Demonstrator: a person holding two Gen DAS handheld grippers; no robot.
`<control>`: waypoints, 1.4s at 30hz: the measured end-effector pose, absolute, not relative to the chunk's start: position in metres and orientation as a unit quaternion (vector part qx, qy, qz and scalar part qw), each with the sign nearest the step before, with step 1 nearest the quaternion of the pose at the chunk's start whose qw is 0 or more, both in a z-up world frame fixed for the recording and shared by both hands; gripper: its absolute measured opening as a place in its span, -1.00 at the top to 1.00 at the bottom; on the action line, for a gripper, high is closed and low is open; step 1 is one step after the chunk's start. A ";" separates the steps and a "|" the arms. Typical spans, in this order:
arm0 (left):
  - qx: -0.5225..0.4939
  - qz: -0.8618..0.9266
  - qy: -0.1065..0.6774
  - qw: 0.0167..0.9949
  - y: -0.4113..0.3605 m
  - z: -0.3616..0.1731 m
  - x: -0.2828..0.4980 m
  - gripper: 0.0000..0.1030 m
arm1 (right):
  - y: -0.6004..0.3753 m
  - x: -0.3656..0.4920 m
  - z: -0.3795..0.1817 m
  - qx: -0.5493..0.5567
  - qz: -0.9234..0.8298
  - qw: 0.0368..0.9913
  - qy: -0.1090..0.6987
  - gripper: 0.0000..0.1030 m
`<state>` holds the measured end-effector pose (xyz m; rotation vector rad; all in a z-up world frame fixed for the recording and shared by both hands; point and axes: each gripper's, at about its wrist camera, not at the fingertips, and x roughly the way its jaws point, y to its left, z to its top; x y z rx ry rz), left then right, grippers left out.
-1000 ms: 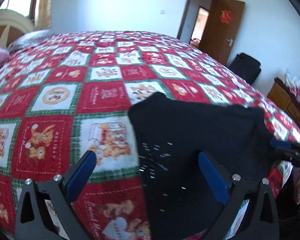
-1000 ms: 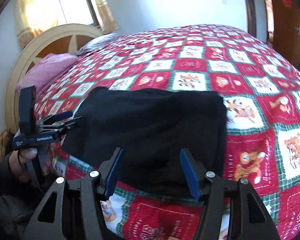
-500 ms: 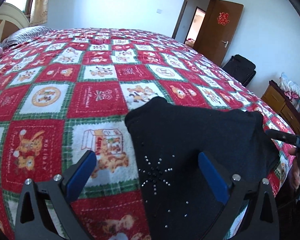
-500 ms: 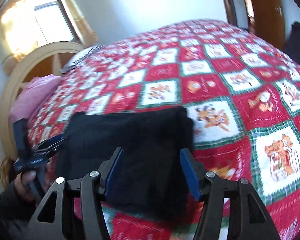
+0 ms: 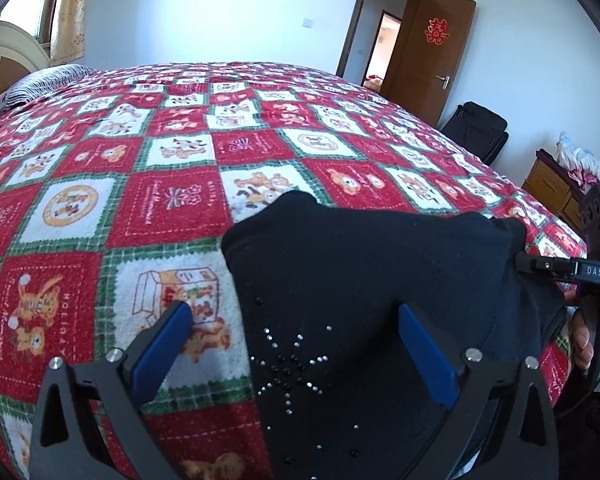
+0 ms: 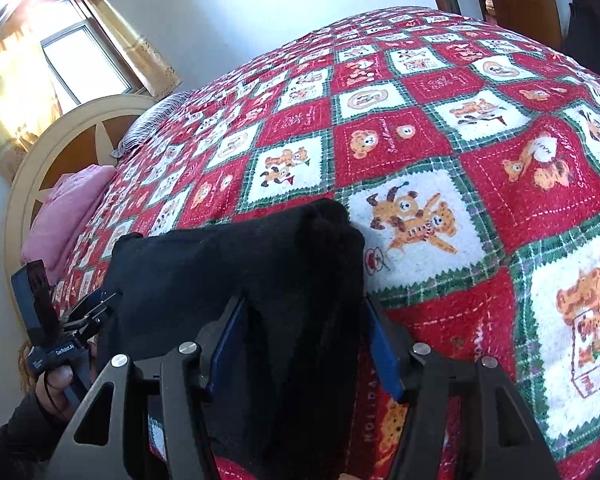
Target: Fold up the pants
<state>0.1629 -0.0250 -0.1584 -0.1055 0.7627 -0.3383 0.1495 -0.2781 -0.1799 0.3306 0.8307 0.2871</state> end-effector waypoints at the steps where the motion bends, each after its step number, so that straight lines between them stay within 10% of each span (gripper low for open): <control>1: -0.050 -0.165 0.370 0.913 -0.025 -0.159 0.163 -1.00 | -0.278 0.150 -0.180 0.162 0.136 0.892 0.398 -0.17; 15: -0.064 -0.200 0.362 0.908 -0.023 -0.158 0.163 -0.96 | -0.277 0.148 -0.180 0.190 0.162 0.891 0.378 0.20; 24: -0.097 -0.232 0.359 0.899 -0.015 -0.157 0.160 -0.29 | -0.274 0.134 -0.168 0.200 0.184 0.895 0.355 0.41; 31: -0.136 -0.264 0.351 0.888 -0.007 -0.152 0.157 0.71 | -0.266 0.124 -0.146 0.196 0.200 0.900 0.335 0.45; 42: -0.171 -0.216 0.307 0.911 0.062 -0.117 0.143 0.79 | -0.192 0.172 -0.107 0.147 0.270 0.889 0.339 0.47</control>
